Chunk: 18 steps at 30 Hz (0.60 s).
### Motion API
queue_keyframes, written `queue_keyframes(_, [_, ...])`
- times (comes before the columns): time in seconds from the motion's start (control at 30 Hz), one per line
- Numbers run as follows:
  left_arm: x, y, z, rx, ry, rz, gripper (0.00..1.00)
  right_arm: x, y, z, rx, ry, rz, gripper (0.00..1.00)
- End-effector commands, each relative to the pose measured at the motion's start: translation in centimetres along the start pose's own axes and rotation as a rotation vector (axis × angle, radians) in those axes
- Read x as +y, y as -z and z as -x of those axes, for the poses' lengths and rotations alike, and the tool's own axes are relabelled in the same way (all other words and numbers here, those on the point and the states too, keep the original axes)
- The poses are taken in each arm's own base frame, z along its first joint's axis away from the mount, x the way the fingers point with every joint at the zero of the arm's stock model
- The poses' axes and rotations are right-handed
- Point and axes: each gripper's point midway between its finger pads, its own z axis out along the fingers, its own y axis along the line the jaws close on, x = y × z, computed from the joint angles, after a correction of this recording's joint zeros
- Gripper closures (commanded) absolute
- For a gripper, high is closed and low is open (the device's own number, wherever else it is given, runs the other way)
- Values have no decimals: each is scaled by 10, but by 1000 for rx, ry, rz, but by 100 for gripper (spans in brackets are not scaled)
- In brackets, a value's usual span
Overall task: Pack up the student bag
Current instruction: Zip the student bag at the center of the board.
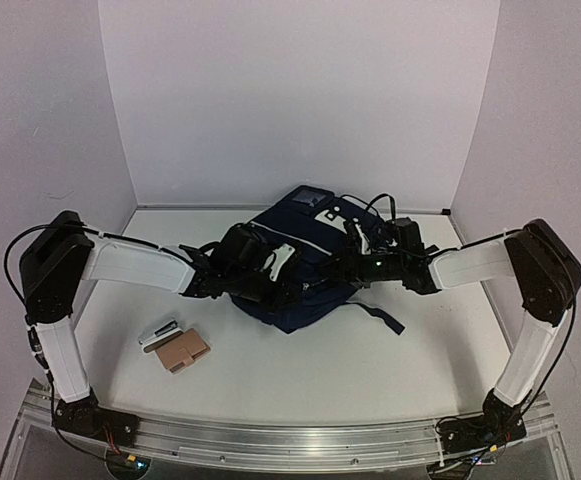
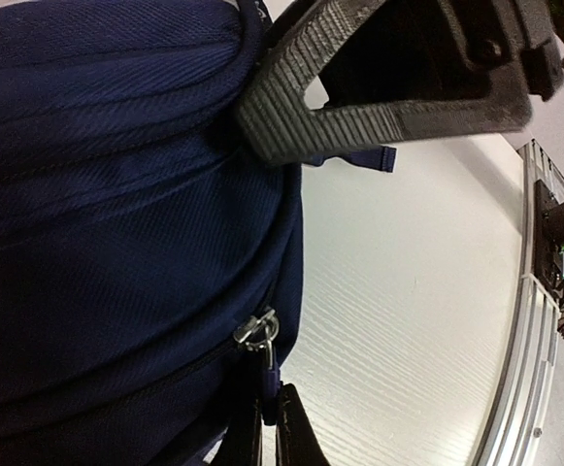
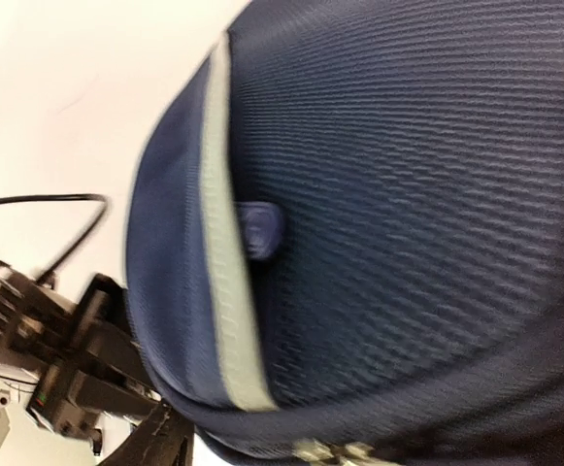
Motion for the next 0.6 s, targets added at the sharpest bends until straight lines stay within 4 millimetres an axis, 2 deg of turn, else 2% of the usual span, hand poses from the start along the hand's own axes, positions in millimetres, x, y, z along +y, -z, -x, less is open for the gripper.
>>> queue_keyframes(0.0, [-53, -36, 10, 8, -49, -171, 100, 45, -7, 22, -85, 123, 126, 47])
queue_keyframes(0.13, [-62, -52, 26, -32, -74, -190, 100, 44, -6, 15, -55, 123, 126, 52])
queue_keyframes(0.23, [-43, -49, 33, -65, -50, -131, 100, 42, 8, 14, -30, 119, 117, 44])
queue_keyframes(0.3, [-28, -37, 33, -87, 3, -113, 100, 35, 28, 26, -38, 142, 68, 35])
queue_keyframes(0.4, [-10, -21, 26, -101, 54, -69, 100, 13, 60, 33, -12, 214, -83, 24])
queue_keyframes(0.57, [6, -12, 14, -82, 96, -25, 100, -25, 109, 46, -7, 223, -246, 13])
